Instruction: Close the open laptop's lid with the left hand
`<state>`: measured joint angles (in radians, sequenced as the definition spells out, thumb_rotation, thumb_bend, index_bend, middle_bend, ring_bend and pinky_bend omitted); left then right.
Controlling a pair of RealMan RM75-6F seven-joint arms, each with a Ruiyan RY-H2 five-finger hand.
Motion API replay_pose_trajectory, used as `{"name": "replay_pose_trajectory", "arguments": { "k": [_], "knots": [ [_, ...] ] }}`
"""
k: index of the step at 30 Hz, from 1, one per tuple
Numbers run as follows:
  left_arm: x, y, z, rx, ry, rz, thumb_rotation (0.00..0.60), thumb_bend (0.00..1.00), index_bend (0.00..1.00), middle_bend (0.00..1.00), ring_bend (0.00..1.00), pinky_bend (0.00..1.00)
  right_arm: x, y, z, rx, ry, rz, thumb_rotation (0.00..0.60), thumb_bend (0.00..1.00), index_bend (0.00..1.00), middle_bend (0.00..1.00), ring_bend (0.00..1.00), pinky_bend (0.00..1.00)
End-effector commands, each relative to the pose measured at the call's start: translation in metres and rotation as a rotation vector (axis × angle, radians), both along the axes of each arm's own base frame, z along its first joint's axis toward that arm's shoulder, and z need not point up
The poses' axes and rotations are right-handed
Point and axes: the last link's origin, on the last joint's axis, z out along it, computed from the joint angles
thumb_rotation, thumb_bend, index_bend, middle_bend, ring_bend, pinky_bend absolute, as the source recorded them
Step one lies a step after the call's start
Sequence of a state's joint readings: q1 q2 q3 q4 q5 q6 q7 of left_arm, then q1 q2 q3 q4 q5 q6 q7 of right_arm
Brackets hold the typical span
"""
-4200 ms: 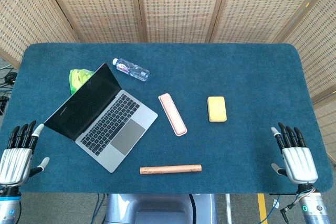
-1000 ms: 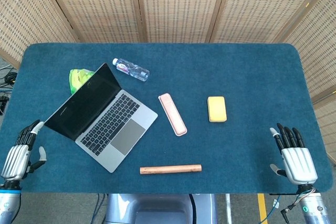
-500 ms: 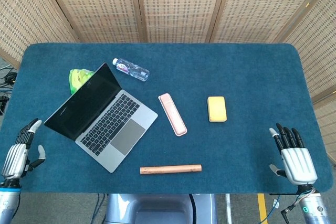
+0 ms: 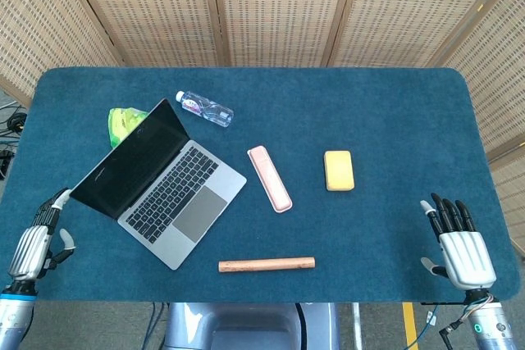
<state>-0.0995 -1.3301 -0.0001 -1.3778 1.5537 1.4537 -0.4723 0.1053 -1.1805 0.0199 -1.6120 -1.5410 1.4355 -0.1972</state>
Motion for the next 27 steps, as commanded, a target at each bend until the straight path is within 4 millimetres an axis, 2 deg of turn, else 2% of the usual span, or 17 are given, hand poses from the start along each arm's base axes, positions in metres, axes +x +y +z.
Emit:
{"name": "replay_pose_trajectory", "arguments": {
  "k": [1,9,20,27],
  "knots": [
    [0.0,0.0,-0.0001,-0.002,0.001,0.001,0.6,0.86,0.02,0.0,0.0,0.0,0.0001,-0.0001,0.0,0.0,0.0,0.0,0.6,0.1,0.0,0.0,0.0,0.0],
    [0.0002,-0.0002,-0.0004,-0.009,-0.007,0.005,0.6,0.87,0.13,0.0,0.0,0.0,0.0001,0.0,0.0,-0.002,0.0,0.001,0.6,0.1,0.0,0.0,0.0,0.0],
    [0.0015,0.0005,-0.0005,-0.011,-0.011,0.0,0.6,0.88,0.2,0.0,0.02,0.0,0.0002,-0.0001,0.0,-0.004,-0.001,0.005,0.6,0.1,0.0,0.0,0.0,0.0],
    [0.0055,0.0035,-0.0018,-0.018,-0.028,-0.017,0.6,0.88,0.21,0.0,0.02,0.0,0.0003,0.0002,-0.0004,-0.006,-0.001,0.007,0.6,0.1,0.0,0.0,0.0,0.0]
  ]
}}
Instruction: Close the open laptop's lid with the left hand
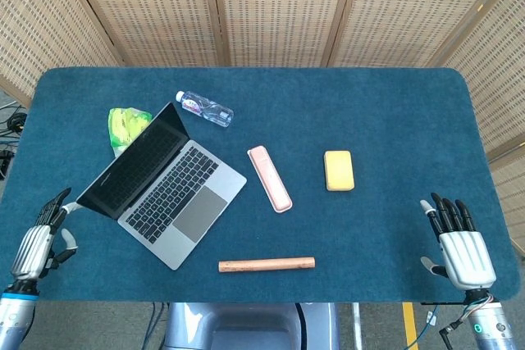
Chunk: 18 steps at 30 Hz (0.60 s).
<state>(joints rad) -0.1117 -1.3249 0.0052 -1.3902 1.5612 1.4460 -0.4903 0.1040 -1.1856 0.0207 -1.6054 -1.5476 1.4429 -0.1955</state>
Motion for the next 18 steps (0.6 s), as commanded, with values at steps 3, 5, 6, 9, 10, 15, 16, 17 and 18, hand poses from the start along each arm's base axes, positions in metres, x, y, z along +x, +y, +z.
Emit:
{"name": "replay_pose_trajectory", "arguments": {
  "k": [3,5,6,9,10,15,16,17,18],
  "knots": [
    [0.006,0.005,0.0,0.003,-0.01,-0.02,0.6,0.88,0.22,0.0,0.02,0.0,0.0,0.0,0.0,-0.002,-0.002,0.002,0.6,0.1,0.0,0.0,0.0,0.0],
    [0.01,0.008,0.0,0.011,-0.014,-0.034,0.6,0.88,0.22,0.0,0.02,0.0,0.0,0.0,0.0,-0.002,-0.002,0.001,0.6,0.1,0.0,0.0,0.0,0.0],
    [0.012,0.01,0.0,0.014,-0.015,-0.039,0.6,0.88,0.23,0.0,0.02,0.0,0.0,0.0,0.0,-0.002,-0.002,0.001,0.6,0.1,0.0,0.0,0.0,0.0],
    [0.017,0.014,0.0,0.018,-0.011,-0.056,0.6,0.88,0.23,0.0,0.02,0.0,-0.001,0.0,0.001,-0.003,-0.003,0.0,0.6,0.1,0.0,0.0,0.0,0.0],
    [0.019,0.015,-0.001,0.015,-0.011,-0.059,0.6,0.88,0.23,0.0,0.02,0.0,-0.001,0.0,0.001,-0.003,-0.004,0.0,0.6,0.1,0.0,0.0,0.0,0.0],
    [0.025,0.018,-0.007,-0.005,-0.015,-0.07,0.6,0.88,0.24,0.0,0.02,0.0,0.0,0.0,0.001,-0.005,-0.006,0.002,0.6,0.1,0.0,0.0,0.0,0.0],
    [0.026,0.019,-0.009,-0.011,-0.018,-0.071,0.6,0.88,0.24,0.0,0.02,0.0,0.0,0.0,0.001,-0.005,-0.007,0.002,0.6,0.1,0.0,0.0,0.0,0.0],
    [0.026,0.019,-0.01,-0.016,-0.02,-0.072,0.6,0.88,0.24,0.0,0.02,0.0,-0.001,0.0,0.001,-0.005,-0.007,0.002,0.6,0.1,0.0,0.0,0.0,0.0],
    [0.027,0.019,-0.011,-0.021,-0.021,-0.072,0.6,0.88,0.24,0.0,0.02,0.0,0.0,0.0,0.001,-0.005,-0.006,0.002,0.6,0.1,0.0,0.0,0.0,0.0]
  ]
}}
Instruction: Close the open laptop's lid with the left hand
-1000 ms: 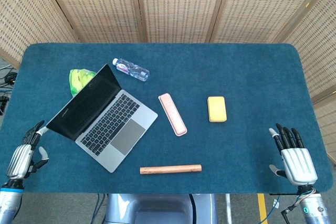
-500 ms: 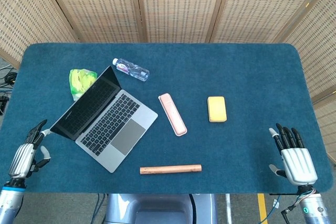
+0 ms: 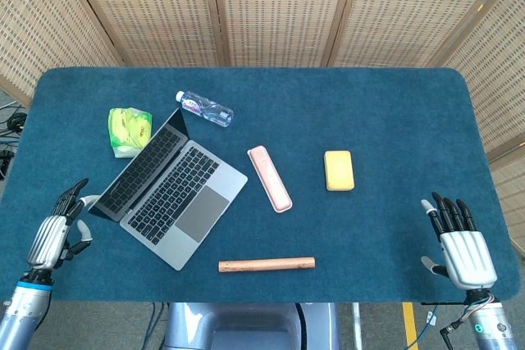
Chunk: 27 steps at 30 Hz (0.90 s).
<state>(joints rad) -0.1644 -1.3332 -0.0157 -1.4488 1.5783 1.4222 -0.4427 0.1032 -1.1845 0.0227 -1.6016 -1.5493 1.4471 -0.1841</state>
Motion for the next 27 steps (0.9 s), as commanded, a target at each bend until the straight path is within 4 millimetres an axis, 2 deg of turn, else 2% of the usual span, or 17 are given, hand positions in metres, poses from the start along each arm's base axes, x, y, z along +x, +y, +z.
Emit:
{"name": "replay_pose_trajectory", "arguments": {
  "k": [1,27],
  "knots": [
    [0.001,0.0,-0.003,-0.012,-0.003,-0.003,0.6,0.88,0.24,0.0,0.02,0.0,0.0,0.0,0.0,0.001,0.001,0.001,0.6,0.1,0.0,0.0,0.0,0.0],
    [0.012,-0.002,-0.017,-0.079,0.002,-0.047,0.6,0.88,0.25,0.0,0.02,0.0,0.0,0.0,0.001,-0.005,-0.003,0.0,0.6,0.1,0.0,0.0,0.0,0.0]
  ]
}}
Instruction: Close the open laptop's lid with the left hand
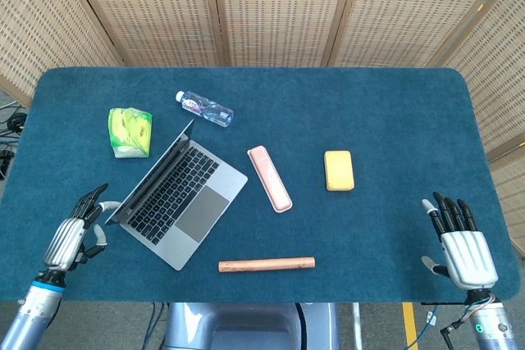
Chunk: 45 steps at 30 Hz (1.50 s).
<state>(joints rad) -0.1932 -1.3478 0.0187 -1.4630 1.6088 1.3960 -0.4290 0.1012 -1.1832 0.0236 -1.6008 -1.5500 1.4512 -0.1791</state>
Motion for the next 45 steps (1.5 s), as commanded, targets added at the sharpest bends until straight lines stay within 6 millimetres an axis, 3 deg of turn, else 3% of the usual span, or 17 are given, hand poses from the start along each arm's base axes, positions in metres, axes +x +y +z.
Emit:
{"name": "replay_pose_trajectory", "arguments": {
  "k": [1,15,45],
  "knots": [
    [0.002,-0.001,-0.003,-0.016,0.008,-0.009,0.6,0.89,0.25,0.0,0.02,0.0,0.0,0.0,0.0,-0.001,-0.001,-0.001,0.6,0.1,0.0,0.0,0.0,0.0],
    [0.011,-0.004,-0.019,-0.07,0.045,-0.034,0.6,1.0,0.26,0.0,0.02,0.0,-0.001,0.0,0.001,-0.003,-0.005,-0.002,0.6,0.1,0.0,0.0,0.0,0.0],
    [0.022,0.001,-0.051,-0.193,0.09,-0.043,0.6,1.0,0.26,0.0,0.02,0.0,-0.002,-0.001,0.002,-0.004,-0.008,-0.006,0.6,0.1,0.0,0.0,0.0,0.0]
  ]
}}
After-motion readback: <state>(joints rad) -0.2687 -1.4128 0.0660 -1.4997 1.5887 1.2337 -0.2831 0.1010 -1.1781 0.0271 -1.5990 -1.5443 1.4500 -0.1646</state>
